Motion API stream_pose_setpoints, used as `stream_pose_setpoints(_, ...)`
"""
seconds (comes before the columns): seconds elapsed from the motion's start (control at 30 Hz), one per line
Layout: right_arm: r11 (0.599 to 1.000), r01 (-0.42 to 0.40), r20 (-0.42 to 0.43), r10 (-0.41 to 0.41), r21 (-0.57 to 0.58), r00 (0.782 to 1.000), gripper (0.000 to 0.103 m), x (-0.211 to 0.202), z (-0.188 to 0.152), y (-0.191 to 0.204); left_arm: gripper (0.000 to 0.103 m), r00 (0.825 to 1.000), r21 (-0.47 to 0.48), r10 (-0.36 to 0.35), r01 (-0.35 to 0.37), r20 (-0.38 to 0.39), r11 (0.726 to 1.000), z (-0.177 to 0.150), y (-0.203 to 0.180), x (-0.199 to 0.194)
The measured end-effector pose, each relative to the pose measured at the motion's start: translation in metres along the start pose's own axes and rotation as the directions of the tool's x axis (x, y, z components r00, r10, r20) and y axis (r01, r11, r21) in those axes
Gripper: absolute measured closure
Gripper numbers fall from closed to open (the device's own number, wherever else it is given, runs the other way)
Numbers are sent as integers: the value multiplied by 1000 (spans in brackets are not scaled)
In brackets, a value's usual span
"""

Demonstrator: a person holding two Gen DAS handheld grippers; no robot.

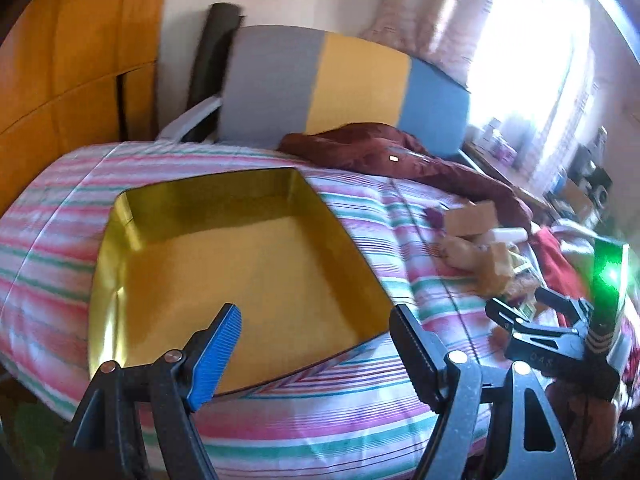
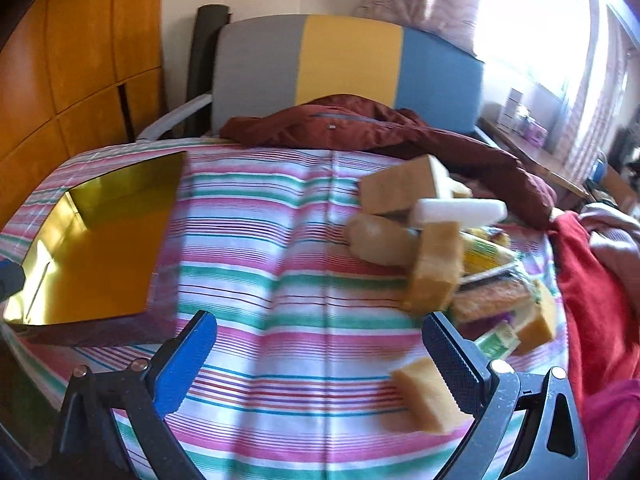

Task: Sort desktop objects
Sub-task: 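Move both tools from the gold tray toward the pile of items, then grasp a yellow sponge with the left tool while the right tool grasps another yellow sponge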

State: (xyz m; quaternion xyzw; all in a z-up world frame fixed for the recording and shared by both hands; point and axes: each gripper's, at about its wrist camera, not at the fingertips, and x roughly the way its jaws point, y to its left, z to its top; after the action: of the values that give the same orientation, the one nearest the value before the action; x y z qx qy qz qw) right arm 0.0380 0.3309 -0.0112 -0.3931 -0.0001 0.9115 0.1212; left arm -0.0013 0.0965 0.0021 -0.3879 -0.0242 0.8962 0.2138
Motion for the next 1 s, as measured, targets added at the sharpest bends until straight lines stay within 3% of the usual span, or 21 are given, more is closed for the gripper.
stream_pose_setpoints(0.17, 998, 32, -18, -31, 52, 999, 0, -3, -5, -41, 25, 998, 105, -64, 66, -19, 992, 6, -39, 10)
stream_pose_setpoints(0.33, 979, 58, -34, -52, 197, 998, 0, -10, -2, -104, 25, 988, 178, -141, 152, -70, 972, 7, -74, 25)
stream_pose_setpoints(0.63, 851, 103, -86, -68, 515, 994, 1, -5, 2, -232, 25, 954, 284, -245, 286, -171, 915, 0, -134, 53)
stream_pose_setpoints(0.7, 832, 133, -129, -74, 539, 989, 5, 9, 2, -249, 25, 946, 318, -262, 313, -192, 895, -4, -149, 58)
stream_pose_setpoints(0.87, 797, 168, -195, -65, 580, 979, 36, 42, -8, -271, 25, 926, 379, -295, 368, -238, 849, -11, -178, 72)
stream_pose_setpoints(1.0, 785, 162, -206, -45, 598, 977, 41, 57, -15, -278, 25, 909, 404, -301, 400, -287, 823, -16, -196, 87)
